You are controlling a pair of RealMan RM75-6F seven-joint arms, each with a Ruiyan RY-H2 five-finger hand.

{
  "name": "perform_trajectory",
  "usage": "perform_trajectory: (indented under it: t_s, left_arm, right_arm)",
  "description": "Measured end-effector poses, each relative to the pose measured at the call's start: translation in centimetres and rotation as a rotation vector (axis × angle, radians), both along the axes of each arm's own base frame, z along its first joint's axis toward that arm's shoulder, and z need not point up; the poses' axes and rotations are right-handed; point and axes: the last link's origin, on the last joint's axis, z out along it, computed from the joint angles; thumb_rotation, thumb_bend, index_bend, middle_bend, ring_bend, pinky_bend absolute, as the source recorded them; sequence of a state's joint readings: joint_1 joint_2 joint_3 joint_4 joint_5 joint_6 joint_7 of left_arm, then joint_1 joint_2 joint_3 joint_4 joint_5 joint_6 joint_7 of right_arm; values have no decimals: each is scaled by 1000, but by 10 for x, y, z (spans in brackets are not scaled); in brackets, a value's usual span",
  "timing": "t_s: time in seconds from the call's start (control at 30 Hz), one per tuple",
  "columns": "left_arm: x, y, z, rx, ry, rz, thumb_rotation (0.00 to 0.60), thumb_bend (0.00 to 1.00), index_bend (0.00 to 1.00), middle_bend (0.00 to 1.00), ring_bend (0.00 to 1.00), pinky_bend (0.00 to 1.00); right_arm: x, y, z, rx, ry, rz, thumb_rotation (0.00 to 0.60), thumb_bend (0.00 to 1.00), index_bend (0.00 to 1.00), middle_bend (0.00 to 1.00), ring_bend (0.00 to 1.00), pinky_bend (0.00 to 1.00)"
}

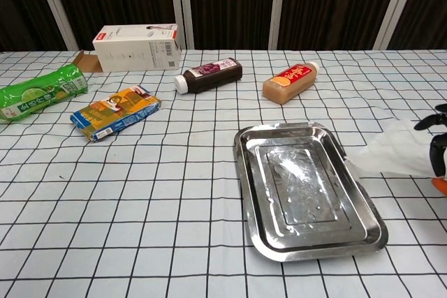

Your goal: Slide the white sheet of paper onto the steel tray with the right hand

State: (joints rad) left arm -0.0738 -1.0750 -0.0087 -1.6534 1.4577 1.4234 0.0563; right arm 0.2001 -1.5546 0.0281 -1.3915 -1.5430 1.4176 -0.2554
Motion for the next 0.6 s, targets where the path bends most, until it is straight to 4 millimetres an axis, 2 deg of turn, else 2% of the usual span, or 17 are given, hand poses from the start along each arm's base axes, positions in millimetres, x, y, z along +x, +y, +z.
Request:
perform_trajectory:
  t_s: [0.33,0.47,0.6]
  left_arm:
    - [0,0,-1,-4,1,-2,600,0,0,0,0,0]
    - [1,0,-1,-4,0,-2,600,0,0,0,0,0]
    - [1,0,-1,-3,-1,-2,600,0,0,0,0,0]
  right_arm:
    - [59,-2,36,-93,-173,232,600,469,675,223,42,0]
    - [81,6,42,-83,-215,336,600,469,689,236,49,0]
    - [96,18,39,-33,-231,442,600,468,689,237,50,0]
